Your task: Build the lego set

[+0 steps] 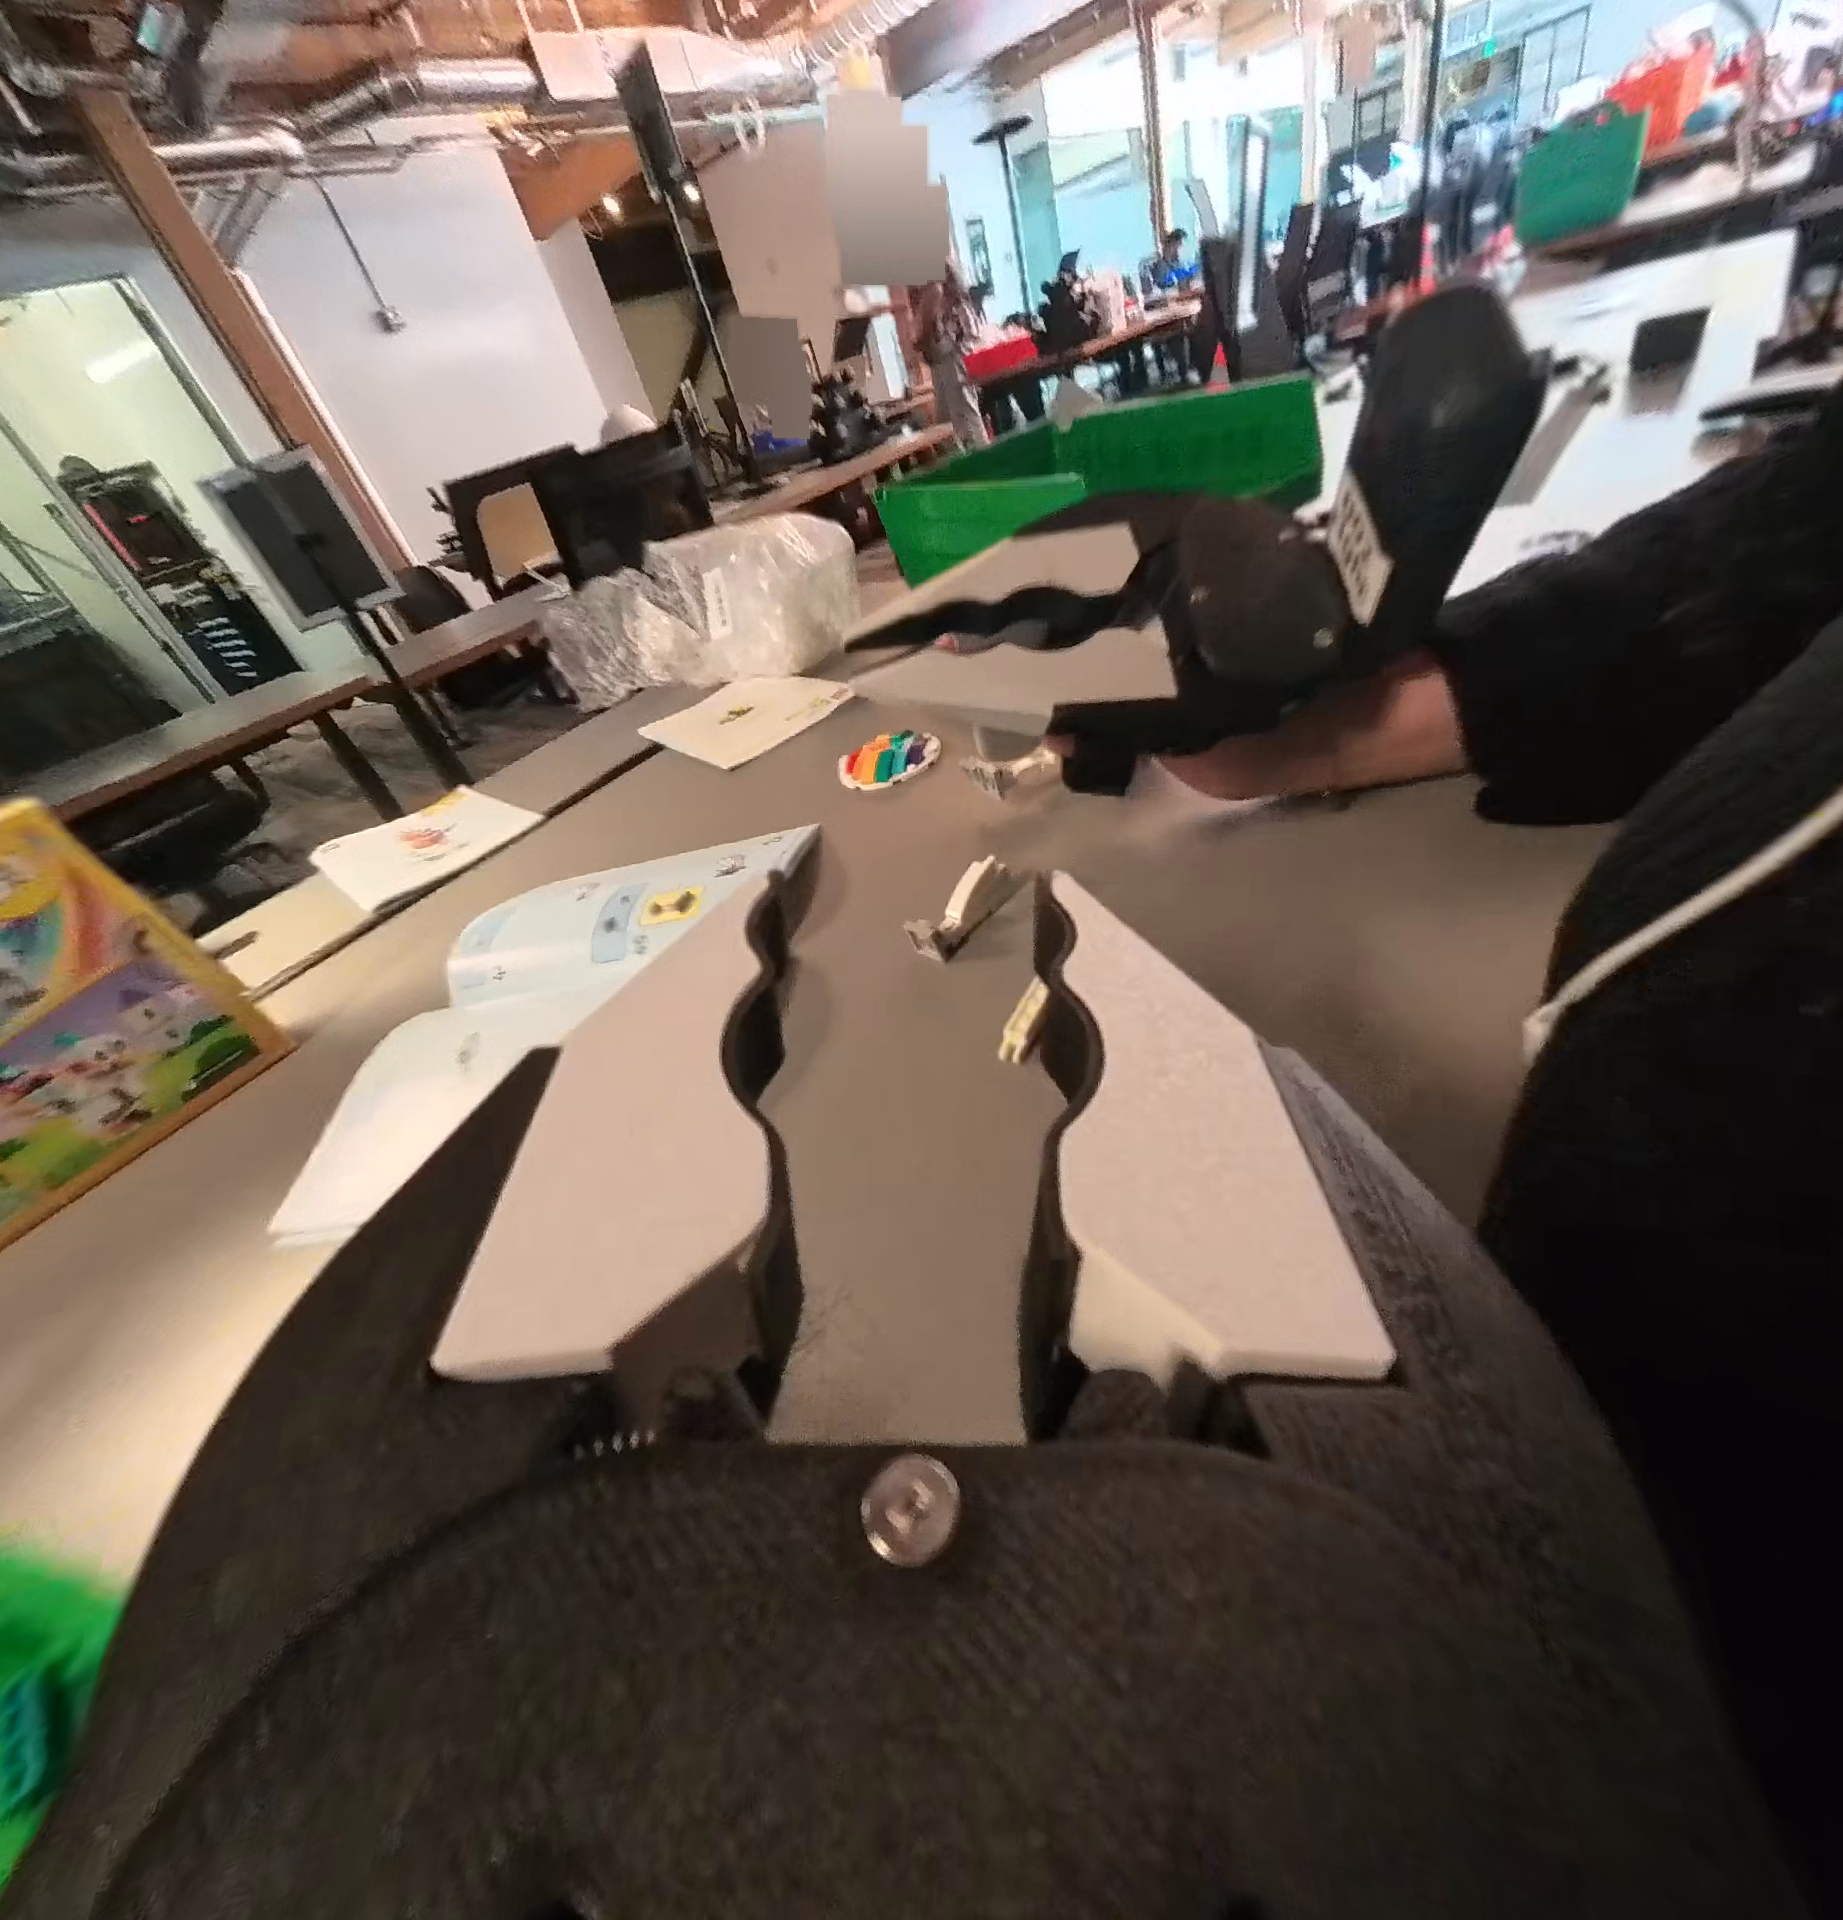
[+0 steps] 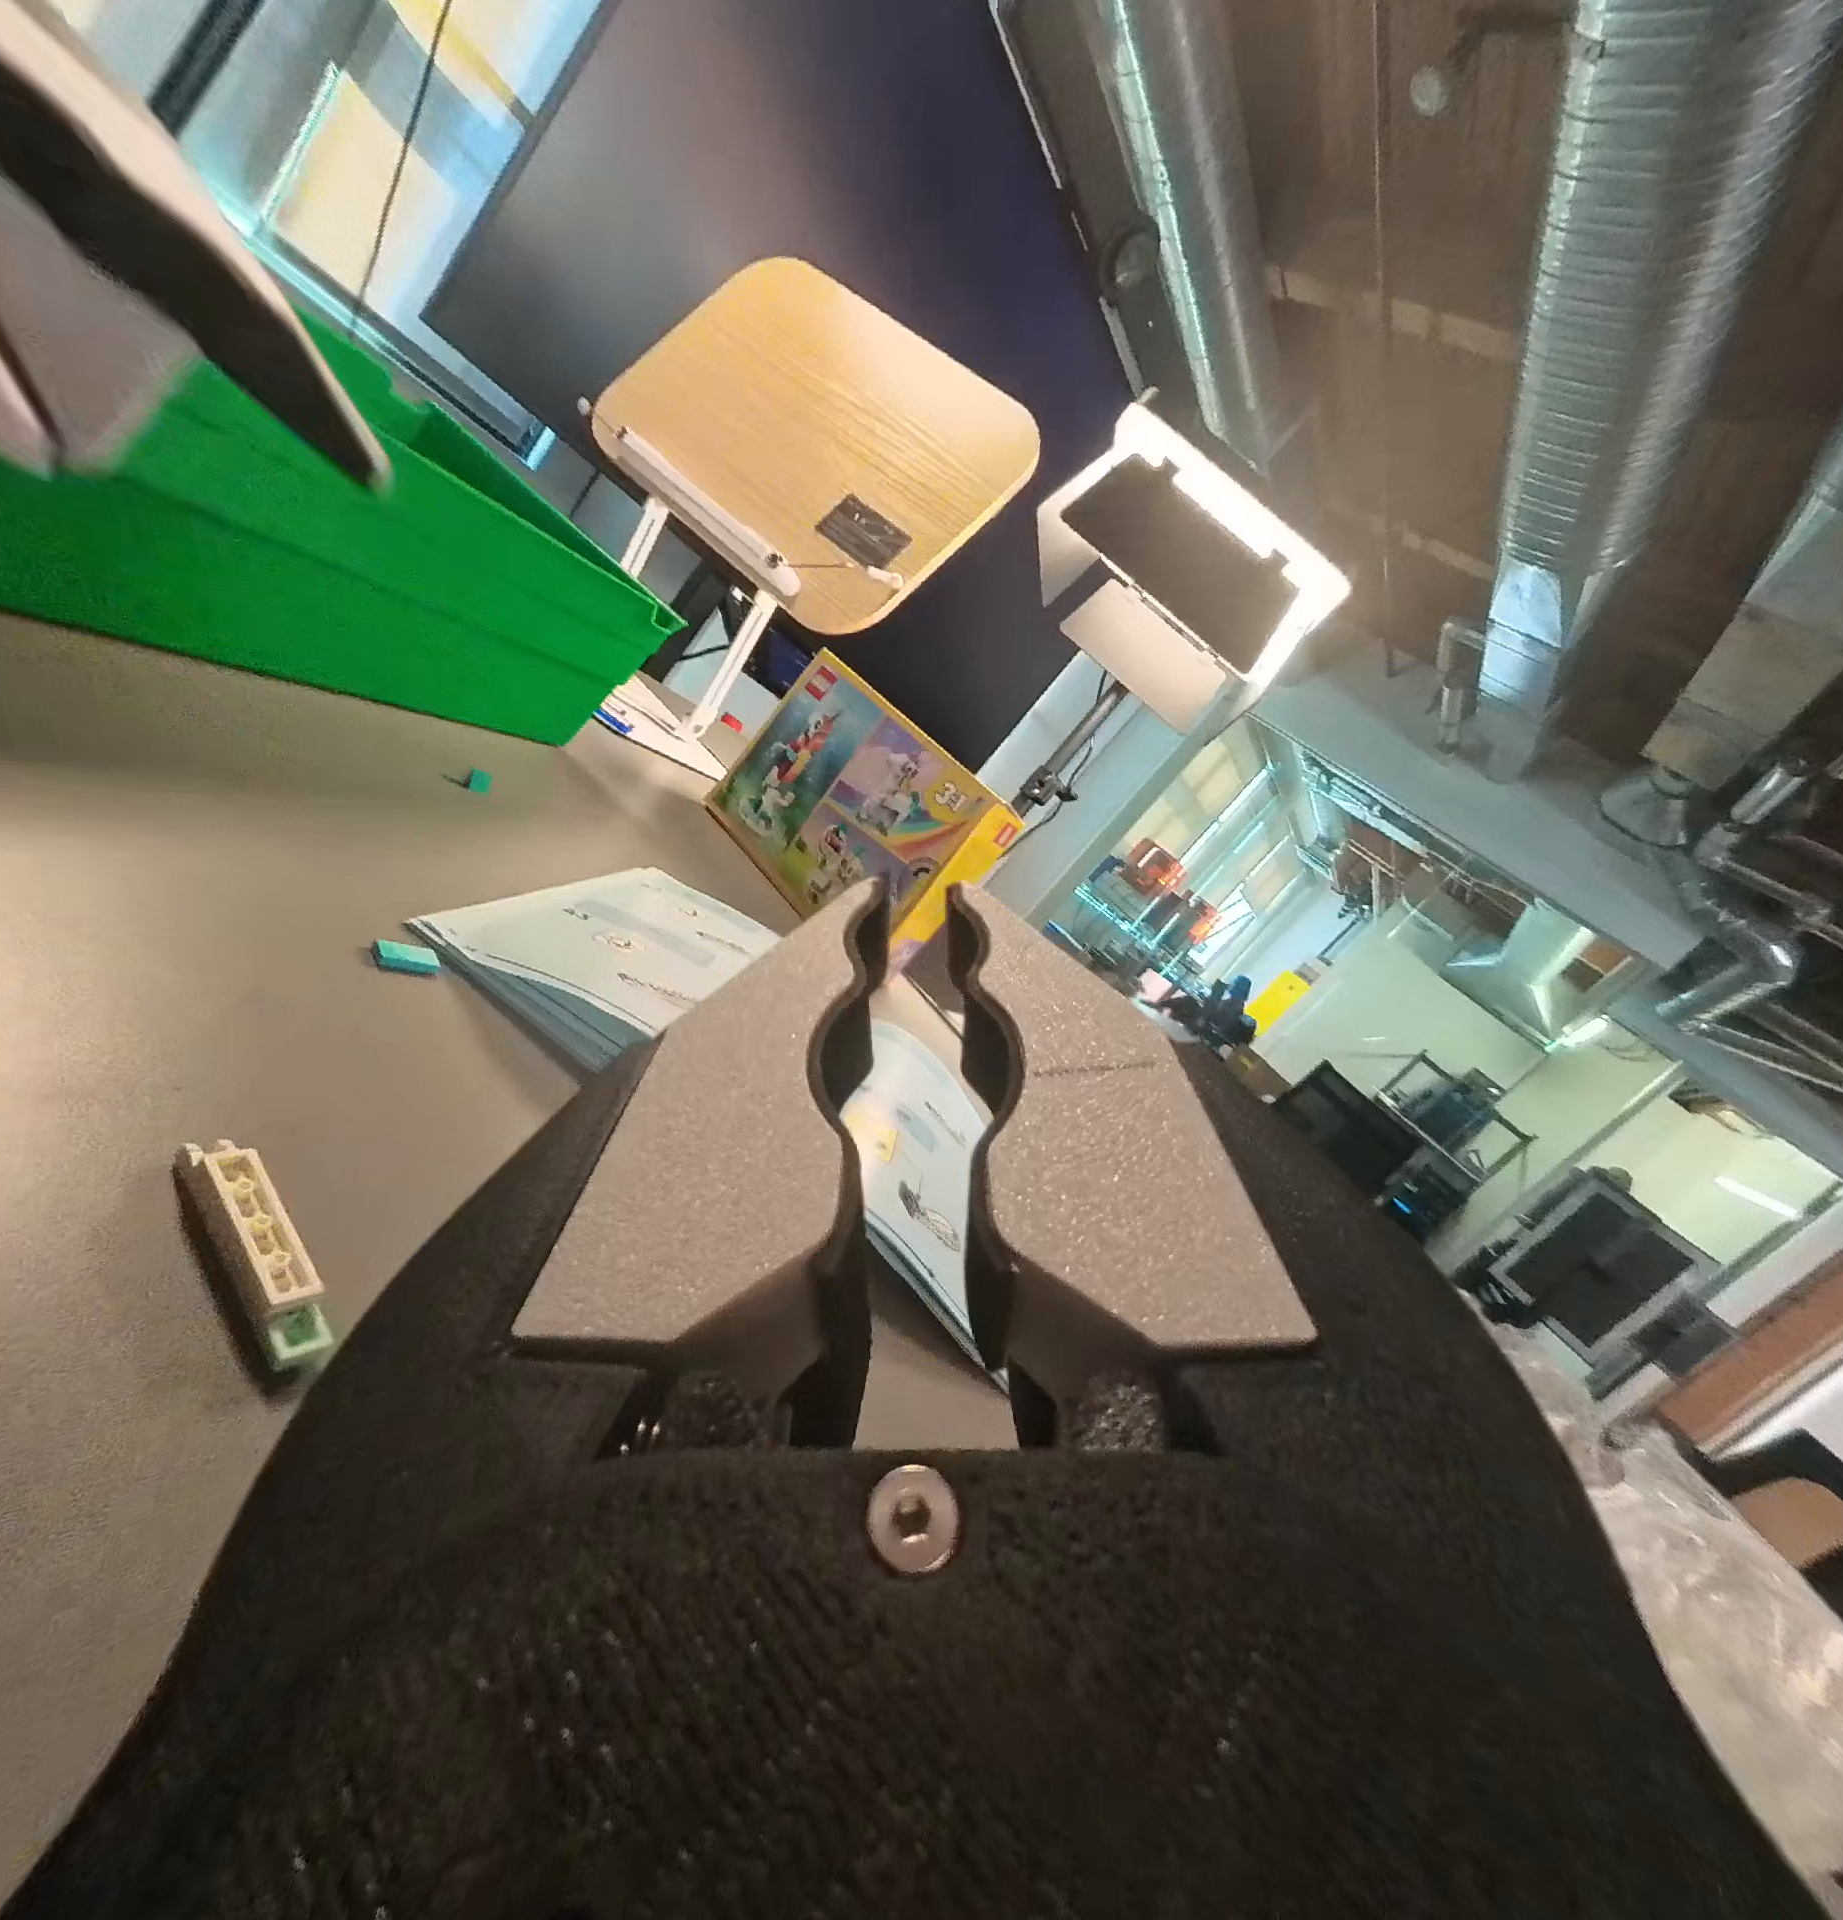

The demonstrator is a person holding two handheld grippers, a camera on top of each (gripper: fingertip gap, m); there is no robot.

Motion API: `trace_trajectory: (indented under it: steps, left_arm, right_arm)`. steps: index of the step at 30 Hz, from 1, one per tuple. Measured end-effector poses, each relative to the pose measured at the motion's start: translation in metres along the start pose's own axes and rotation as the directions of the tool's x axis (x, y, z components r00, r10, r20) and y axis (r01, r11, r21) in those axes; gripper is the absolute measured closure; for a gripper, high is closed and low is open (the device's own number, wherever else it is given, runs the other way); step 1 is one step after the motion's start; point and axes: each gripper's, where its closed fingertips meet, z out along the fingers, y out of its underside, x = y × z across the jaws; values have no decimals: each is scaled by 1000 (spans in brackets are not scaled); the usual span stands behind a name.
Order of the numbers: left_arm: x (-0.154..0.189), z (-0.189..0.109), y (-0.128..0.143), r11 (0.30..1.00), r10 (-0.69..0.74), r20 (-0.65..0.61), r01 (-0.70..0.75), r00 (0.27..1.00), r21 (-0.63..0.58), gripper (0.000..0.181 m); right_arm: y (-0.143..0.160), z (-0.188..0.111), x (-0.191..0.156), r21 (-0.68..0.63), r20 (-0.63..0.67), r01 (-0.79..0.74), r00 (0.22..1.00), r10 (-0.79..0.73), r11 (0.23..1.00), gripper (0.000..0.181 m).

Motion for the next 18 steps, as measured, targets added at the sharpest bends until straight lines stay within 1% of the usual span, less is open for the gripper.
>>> trace_trajectory:
  steps: [3,5,6,8,9,10,11,12,13,14,15,16,18]
  left_arm:
    - [-16,-44,-21,998,-8,98,2,995,58,139]
    - [-43,-79,-35,997,15,222,-33,975,74,142]
    - [-63,-98,-39,997,37,309,-58,950,58,143]
    - [-106,-136,-44,997,76,471,-81,879,-10,145]
    - [-124,-151,-43,996,87,517,-72,851,-49,145]
    - [-139,-161,-38,994,94,532,-47,841,-101,146]
    - [-151,-166,-28,984,97,516,-6,851,-176,146]
    - [-160,-168,-12,961,103,482,38,870,-274,147]
    - [-169,-171,8,918,106,453,89,885,-388,146]
    - [-174,-173,30,859,99,414,132,905,-494,144]
    - [-173,-173,49,797,78,349,152,934,-584,145]
    - [-169,-171,65,743,49,280,153,959,-652,146]
    - [-162,-166,87,671,-13,169,134,986,-729,149]
  right_arm:
    - [1,3,0,-19,-22,39,999,-40,999,173]
    - [-1,5,4,-28,-54,52,997,-54,998,173]
    - [-2,5,7,-31,-73,54,996,-56,998,173]
    - [-5,6,13,-39,-116,60,991,-64,997,173]
    - [-7,6,16,-45,-138,63,988,-68,997,173]
    - [-8,5,19,-51,-158,65,985,-72,997,173]
    - [-9,5,21,-57,-176,66,981,-75,996,173]
    - [-9,4,23,-64,-193,65,978,-76,996,173]
    - [-9,4,24,-70,-208,61,975,-75,996,173]
    - [-9,5,26,-77,-221,56,973,-71,996,173]
    - [-8,5,26,-82,-231,49,971,-67,995,173]
    - [-8,6,27,-87,-239,42,969,-62,995,173]
    - [-6,8,26,-96,-247,32,967,-55,995,173]
